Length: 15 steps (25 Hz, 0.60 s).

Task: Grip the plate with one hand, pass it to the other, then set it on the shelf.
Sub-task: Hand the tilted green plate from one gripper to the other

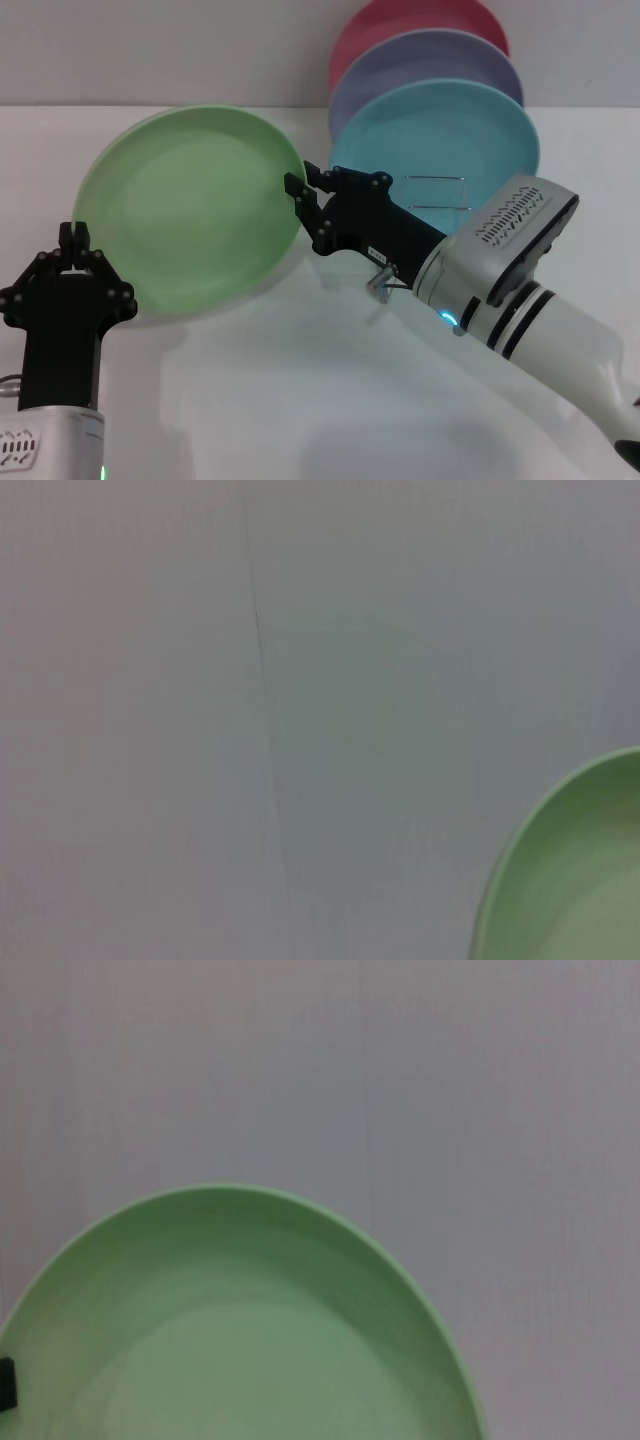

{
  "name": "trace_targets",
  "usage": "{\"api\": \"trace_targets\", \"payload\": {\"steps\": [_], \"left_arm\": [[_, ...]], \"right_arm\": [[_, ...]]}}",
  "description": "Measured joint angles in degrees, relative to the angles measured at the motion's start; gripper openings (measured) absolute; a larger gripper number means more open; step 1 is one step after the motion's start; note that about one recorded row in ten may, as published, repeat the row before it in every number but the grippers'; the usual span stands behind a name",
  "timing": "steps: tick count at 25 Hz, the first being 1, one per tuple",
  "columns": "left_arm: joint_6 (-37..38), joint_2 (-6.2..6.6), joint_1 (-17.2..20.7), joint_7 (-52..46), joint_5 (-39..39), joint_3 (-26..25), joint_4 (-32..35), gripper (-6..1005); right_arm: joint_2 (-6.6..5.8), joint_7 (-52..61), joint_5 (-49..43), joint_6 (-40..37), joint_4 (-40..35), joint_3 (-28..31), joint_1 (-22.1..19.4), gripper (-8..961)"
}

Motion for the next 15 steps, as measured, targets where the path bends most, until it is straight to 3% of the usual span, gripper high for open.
{"api": "trace_targets", "payload": {"steps": [15], "left_arm": [[0.0,0.0,0.0,0.0,0.0,0.1,0.2,65]], "right_arm": [[0.0,0.0,0.0,1.4,0.1,0.6,0.3,129]]}}
